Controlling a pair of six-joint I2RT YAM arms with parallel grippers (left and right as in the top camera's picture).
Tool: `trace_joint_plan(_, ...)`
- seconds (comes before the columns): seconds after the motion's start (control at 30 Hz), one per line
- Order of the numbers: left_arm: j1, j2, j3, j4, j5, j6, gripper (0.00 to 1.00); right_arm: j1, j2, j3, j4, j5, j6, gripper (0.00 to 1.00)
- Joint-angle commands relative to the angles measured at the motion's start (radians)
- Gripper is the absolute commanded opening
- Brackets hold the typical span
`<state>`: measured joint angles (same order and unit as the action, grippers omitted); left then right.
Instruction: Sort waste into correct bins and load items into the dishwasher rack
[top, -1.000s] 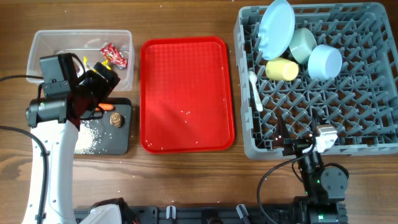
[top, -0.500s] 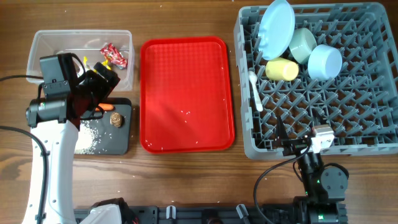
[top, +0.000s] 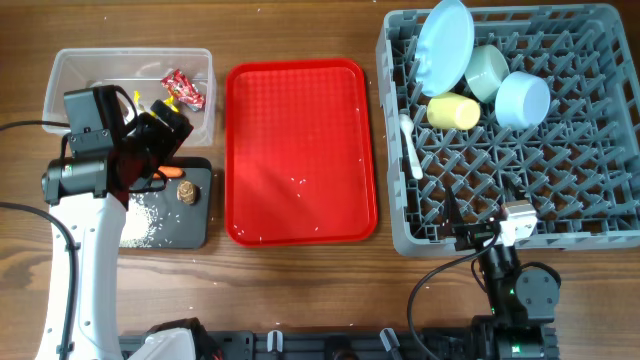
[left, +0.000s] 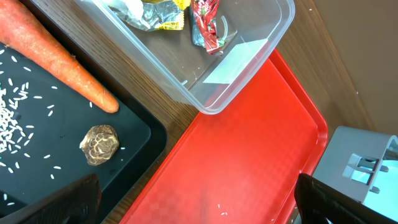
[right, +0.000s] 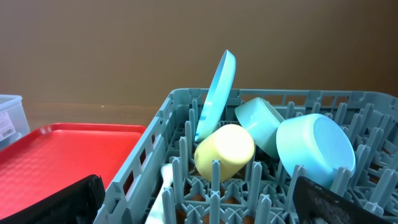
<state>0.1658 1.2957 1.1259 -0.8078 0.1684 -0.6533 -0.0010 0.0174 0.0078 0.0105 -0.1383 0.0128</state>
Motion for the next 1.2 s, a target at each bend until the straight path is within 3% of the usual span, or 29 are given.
trace_joint_plan(0.0,0.006,-0.006,0.013,0.002,-0.003,-0.009,1.0,-0.005,-0.013,-0.003,0.001,-0.017,-0.012,1.0)
trace_joint_plan(0.23,0.006,-0.006,0.013,0.002,-0.016,-0.008,1.0,-0.005,-0.013,-0.003,0.001,-0.017,-0.013,1.0)
trace_joint_plan(0.3,0.008,-0.007,0.013,0.001,-0.14,-0.009,1.0,-0.005,-0.013,-0.003,0.001,-0.017,-0.013,1.0)
trace_joint_plan(0.4,0.007,-0.029,0.013,-0.001,-0.168,-0.008,1.0,-0.005,-0.013,-0.003,0.001,-0.017,-0.012,1.0)
trace_joint_plan(0.97,-0.146,-0.427,0.0,-0.035,-0.177,-0.009,1.0,-0.005,-0.013,-0.003,0.001,-0.017,-0.013,1.0)
trace_joint_plan(1.17,-0.182,-0.544,-0.142,0.038,-0.178,-0.009,1.0,-0.005,-0.013,-0.003,0.001,-0.017,-0.013,1.0)
